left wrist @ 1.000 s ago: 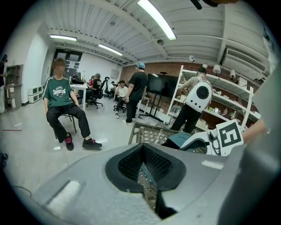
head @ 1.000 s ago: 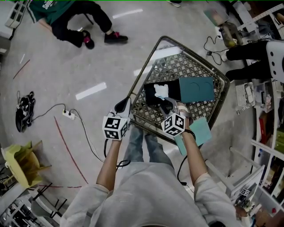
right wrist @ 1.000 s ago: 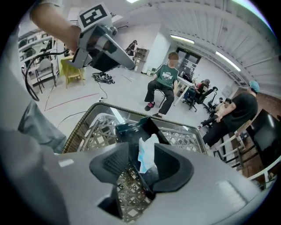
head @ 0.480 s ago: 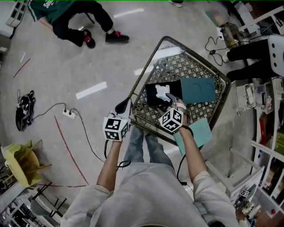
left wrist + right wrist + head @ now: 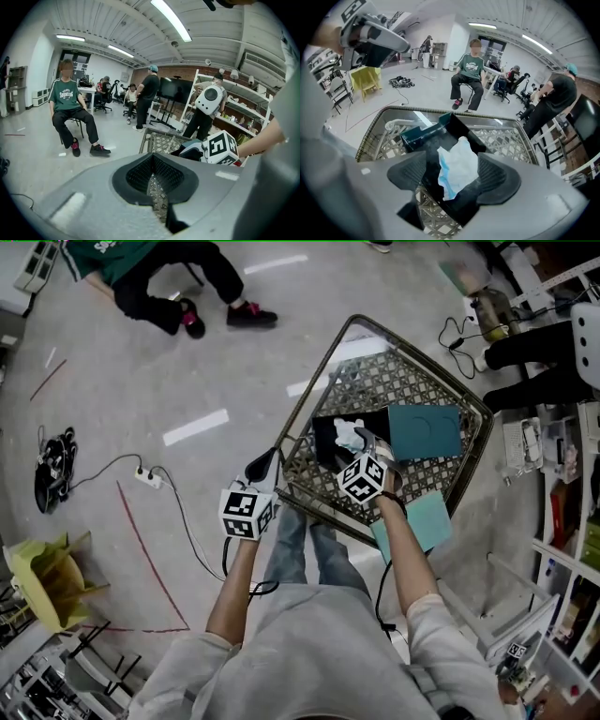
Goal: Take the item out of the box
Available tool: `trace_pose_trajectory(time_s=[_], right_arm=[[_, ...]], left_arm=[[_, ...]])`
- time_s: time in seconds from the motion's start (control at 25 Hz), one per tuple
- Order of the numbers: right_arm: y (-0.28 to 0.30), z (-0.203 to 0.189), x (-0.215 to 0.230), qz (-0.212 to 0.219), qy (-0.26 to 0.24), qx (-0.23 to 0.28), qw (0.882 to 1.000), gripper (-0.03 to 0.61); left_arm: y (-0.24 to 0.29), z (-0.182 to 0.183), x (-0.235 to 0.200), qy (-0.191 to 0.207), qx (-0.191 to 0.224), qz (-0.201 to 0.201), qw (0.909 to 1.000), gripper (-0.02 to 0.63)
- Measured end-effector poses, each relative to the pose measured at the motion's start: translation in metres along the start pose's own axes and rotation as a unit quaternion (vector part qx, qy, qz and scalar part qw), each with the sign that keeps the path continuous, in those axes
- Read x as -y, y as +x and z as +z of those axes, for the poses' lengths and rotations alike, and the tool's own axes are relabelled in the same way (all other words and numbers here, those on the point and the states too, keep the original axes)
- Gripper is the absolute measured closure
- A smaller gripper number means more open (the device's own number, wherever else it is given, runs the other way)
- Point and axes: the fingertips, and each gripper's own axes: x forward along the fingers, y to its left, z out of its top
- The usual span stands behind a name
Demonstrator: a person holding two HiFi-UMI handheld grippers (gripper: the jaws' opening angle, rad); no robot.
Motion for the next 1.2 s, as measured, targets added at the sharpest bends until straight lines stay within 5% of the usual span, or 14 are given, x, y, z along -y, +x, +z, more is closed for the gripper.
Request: trace_pose_trajectory(time_s=[0.72,0.8,1.2], right_arm=[[0.038,-0.011,0.019,0.025,0.002,-0.037,0.999,0.233],[0.038,-0.011,0.023,0.015,0.000,-0.035,0.999,0.299],[0.031,-0.010,0.027,0.006,0.004,-0.027,1.000,0.367]], left_arm=[[0.001,-0.007,-0.012,-0.005,-0.013,0.006,0.9999,0.609],[0.002,-0.006,-0.013,-0.004,-0.013,0.007,0.9999,0.609],[0.000,-0.004,-0.010,-0.001,-0.011,0.004,0.9999,0.609]])
